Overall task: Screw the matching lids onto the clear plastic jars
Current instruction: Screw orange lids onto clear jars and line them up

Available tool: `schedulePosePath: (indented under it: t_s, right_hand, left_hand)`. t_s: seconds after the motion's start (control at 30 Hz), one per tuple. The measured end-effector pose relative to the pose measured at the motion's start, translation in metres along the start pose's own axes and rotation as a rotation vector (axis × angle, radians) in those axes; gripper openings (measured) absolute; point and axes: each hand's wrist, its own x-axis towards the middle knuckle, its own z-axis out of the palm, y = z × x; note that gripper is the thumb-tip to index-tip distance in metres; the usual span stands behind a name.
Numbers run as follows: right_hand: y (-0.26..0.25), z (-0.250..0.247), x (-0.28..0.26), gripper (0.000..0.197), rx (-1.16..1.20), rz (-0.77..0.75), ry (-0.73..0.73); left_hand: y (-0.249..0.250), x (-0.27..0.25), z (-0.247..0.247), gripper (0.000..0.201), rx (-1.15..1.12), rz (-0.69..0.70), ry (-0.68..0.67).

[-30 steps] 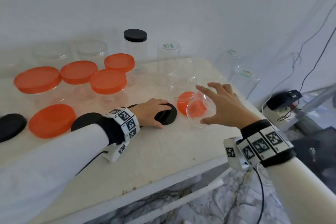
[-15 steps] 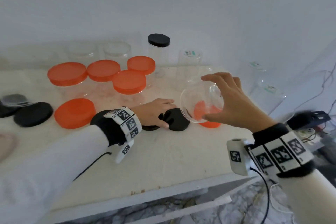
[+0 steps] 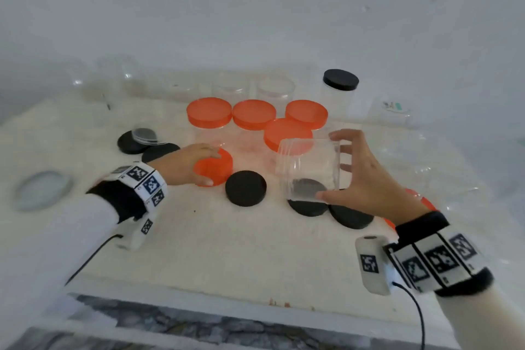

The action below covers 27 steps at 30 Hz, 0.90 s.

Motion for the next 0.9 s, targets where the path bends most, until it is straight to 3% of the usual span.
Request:
schedulePosePath:
  t_s: [0.17,0.27,0.6,0.8,0.9]
  right_hand:
    - [-0.004,0.017,0.011,0.093,0.061,-0.033,-0.028]
    - [-0.007,0.021,0.012,0.089,0.008,-0.012,-0.001]
    - [-0.015,0.034,0.010,0.080,0.057,0.093,-0.084]
    - [-0.020,0.049,0.012,0.106,0.082,0.059,-0.214]
    - [-0.019,0.057,0.011,0.105,0.074,0.058,-0.248]
  left_hand:
    - [-0.014,0.004,0.012,0.084,0.111,-0.102,-0.035]
    - [-0.013,0.004,0.012,0.084,0.178,-0.136,-0.019]
    - [-0.007,-0.005,0.016,0.080,0.107,-0.192,-0.104]
    - [-0.001,-0.015,0.013,0.084,0.094,-0.188,-0.048]
    - [-0.004,-0.021,0.014,0.082,0.013,-0.183,0.005]
